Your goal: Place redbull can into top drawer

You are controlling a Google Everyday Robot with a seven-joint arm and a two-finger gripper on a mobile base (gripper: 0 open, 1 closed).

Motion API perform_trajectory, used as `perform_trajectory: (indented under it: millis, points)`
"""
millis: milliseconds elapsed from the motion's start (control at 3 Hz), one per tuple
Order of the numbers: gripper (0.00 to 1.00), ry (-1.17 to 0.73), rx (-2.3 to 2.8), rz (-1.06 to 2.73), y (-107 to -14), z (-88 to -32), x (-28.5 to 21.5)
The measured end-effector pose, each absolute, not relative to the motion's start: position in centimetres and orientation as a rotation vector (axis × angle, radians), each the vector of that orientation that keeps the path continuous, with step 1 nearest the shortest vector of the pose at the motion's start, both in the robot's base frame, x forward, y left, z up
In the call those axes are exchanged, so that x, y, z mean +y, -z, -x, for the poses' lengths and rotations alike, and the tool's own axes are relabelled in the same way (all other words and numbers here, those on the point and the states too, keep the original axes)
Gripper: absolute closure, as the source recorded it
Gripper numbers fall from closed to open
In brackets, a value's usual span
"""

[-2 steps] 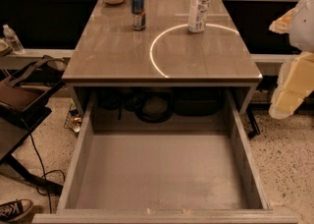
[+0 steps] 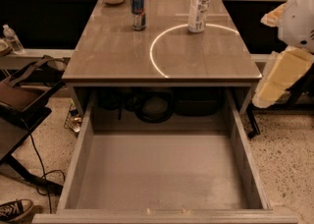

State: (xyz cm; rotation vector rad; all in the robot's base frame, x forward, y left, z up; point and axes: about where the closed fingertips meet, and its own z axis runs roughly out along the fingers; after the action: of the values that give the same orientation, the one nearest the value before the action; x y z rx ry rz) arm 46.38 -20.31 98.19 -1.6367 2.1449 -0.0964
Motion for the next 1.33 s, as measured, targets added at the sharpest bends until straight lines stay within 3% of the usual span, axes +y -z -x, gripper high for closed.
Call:
perform_trajectory:
  millis: [333,667,1333]
  points:
    - [0.00,-0.039,2.074,1.553,-94.8,-49.0,-19.3]
    - [0.00,-0.304,1.808,1.368,-92.4,-54.3,-15.5]
    - [0.00,-0.457,1.474,1.134,-96.9,-59.3,-8.5]
